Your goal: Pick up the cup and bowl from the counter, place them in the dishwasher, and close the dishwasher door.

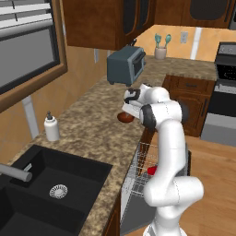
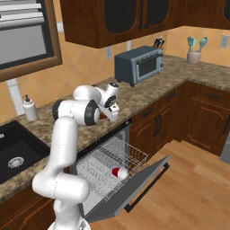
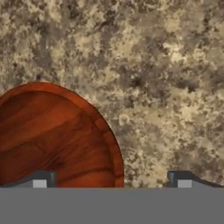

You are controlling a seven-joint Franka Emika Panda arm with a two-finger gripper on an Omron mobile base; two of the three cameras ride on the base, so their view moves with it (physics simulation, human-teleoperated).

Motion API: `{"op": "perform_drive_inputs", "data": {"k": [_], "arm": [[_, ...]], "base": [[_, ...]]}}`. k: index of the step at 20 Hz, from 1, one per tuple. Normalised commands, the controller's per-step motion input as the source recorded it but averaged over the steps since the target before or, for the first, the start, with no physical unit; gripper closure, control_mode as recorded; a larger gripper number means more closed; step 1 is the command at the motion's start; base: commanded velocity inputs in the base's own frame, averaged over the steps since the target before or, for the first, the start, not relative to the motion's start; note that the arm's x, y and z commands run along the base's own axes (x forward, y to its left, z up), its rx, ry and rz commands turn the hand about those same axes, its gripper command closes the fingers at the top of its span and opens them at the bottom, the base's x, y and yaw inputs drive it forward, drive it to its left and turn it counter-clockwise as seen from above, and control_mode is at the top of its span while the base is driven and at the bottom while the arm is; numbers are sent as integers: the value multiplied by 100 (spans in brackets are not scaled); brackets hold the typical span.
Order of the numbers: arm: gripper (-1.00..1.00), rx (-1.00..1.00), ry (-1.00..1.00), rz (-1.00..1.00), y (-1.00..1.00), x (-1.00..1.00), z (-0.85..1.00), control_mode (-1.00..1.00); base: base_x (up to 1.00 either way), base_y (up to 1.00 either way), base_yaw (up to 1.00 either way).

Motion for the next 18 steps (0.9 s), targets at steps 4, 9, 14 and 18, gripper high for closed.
{"op": "perform_drive_inputs", "data": {"k": [4, 9, 14, 18], "arm": [[-100, 0, 0, 0, 7, 21, -16, -100], [100, 0, 0, 0, 13, 18, -11, -100], [100, 0, 0, 0, 1, 16, -2, -100], [100, 0, 0, 0, 0, 4, 0, -100]], "base": [[0, 0, 0], [0, 0, 0], [0, 0, 0], [0, 0, 0]]}}
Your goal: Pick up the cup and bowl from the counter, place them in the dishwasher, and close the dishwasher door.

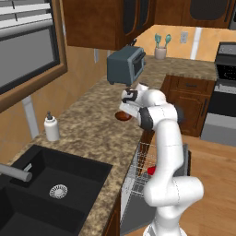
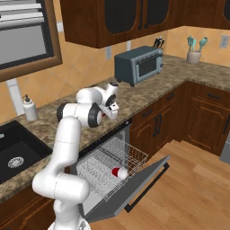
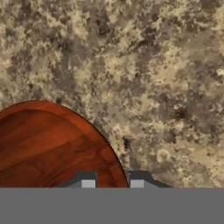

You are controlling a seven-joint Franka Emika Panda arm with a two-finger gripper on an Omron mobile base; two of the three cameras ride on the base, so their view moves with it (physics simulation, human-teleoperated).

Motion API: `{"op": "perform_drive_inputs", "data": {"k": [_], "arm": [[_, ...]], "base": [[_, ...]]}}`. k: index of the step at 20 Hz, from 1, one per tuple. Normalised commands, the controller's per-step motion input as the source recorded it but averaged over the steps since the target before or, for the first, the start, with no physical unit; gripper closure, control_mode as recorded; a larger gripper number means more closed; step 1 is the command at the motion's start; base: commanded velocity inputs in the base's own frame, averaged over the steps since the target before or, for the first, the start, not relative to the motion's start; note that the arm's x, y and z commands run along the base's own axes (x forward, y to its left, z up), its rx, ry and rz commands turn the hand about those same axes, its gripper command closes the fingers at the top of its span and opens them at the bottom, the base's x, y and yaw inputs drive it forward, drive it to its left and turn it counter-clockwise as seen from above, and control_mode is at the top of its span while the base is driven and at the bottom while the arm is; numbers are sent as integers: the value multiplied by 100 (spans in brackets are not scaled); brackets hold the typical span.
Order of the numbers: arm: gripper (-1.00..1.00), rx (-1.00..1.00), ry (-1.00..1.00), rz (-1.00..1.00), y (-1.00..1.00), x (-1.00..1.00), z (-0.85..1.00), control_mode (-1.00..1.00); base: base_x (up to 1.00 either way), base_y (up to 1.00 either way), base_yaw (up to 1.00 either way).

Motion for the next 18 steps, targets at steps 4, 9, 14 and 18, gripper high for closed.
{"op": "perform_drive_inputs", "data": {"k": [4, 9, 14, 18], "arm": [[100, 0, -39, -1, -3, -80, 2, -100], [100, -2, -51, 0, 0, -100, 4, -100], [100, -3, -26, 2, -13, -100, 27, -100], [100, 0, -3, 5, -59, -100, 83, -100]], "base": [[0, 0, 0], [0, 0, 0], [0, 0, 0], [0, 0, 0]]}}
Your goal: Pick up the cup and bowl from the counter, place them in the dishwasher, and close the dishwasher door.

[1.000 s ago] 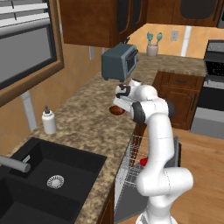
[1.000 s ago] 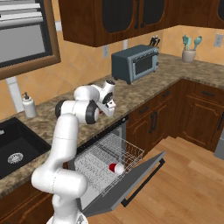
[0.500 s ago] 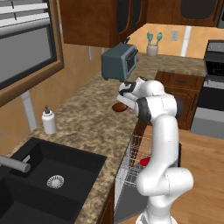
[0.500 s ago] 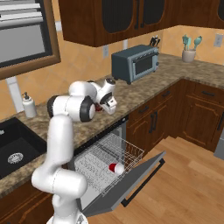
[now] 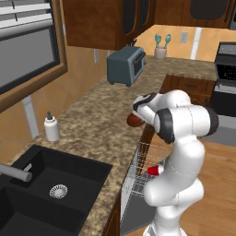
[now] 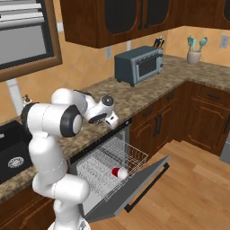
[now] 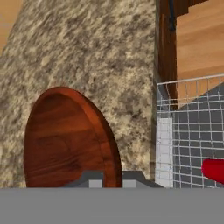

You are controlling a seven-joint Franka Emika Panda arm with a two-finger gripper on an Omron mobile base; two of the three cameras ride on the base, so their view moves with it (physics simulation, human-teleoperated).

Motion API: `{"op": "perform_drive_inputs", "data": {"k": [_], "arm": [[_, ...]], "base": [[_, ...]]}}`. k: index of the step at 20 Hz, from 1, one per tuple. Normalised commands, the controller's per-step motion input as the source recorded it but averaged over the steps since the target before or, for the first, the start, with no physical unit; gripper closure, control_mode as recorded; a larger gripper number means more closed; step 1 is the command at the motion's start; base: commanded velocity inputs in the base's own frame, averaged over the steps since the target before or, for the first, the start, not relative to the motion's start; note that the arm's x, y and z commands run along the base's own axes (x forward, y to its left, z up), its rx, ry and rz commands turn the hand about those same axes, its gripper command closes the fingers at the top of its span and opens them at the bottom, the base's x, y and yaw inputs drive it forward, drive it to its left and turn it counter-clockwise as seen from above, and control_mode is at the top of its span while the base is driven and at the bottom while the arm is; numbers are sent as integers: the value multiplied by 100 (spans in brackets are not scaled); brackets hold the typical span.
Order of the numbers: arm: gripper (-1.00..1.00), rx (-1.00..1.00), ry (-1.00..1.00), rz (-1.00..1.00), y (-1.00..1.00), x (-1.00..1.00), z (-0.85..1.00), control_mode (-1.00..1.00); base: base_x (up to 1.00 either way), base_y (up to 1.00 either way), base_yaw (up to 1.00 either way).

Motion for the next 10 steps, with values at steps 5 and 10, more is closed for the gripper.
{"op": "perform_drive_inputs", "data": {"k": [5, 10], "arm": [[100, 0, 4, 6, -69, -100, 18, -100], [100, 0, 2, 15, -70, -74, 0, -100]], "base": [[0, 0, 0], [0, 0, 0]]}}
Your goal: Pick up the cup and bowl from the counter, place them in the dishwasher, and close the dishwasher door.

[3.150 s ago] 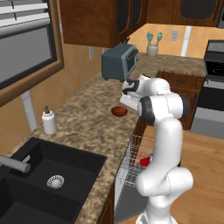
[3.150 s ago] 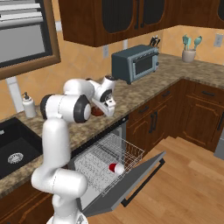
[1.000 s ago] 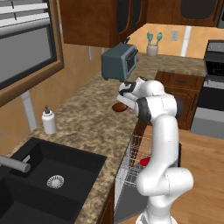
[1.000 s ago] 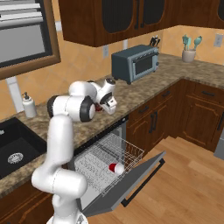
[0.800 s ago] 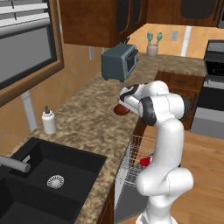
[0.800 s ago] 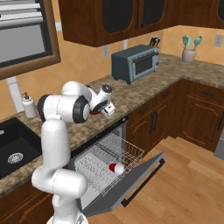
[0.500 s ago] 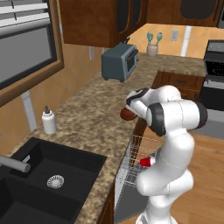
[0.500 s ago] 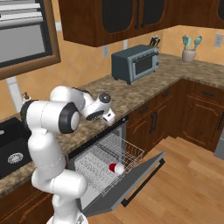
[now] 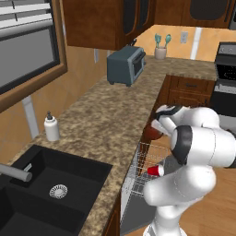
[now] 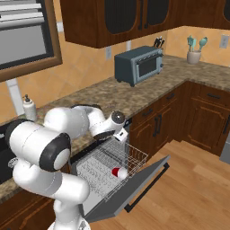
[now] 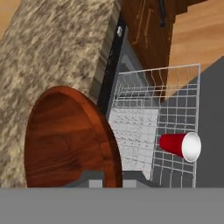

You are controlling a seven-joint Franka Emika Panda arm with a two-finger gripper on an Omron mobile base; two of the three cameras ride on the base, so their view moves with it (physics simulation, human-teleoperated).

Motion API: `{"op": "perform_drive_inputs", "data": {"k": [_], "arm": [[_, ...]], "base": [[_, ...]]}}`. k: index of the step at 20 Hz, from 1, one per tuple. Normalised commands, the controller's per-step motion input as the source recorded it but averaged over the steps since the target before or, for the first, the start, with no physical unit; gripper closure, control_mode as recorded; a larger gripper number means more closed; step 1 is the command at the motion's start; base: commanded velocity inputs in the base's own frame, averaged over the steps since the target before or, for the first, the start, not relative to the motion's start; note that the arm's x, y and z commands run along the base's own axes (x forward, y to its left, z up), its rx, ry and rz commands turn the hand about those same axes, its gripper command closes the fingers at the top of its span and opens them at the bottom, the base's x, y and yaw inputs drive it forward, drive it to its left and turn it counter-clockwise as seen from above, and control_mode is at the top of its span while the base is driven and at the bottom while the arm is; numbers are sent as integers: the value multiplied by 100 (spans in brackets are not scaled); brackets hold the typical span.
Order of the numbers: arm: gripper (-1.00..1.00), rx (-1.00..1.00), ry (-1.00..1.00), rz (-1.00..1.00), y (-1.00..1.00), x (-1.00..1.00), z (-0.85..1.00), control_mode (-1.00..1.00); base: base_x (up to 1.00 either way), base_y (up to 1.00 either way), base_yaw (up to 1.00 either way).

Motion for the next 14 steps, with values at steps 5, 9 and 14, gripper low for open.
{"op": "perform_drive_inputs", "data": {"k": [5, 9, 14], "arm": [[100, 0, 0, 33, -47, -7, -22, -100], [100, 0, -6, 46, -21, 26, -67, -100], [100, -15, -5, 20, 17, -3, -75, -100]], "base": [[0, 0, 0], [0, 0, 0], [0, 0, 0]]}}
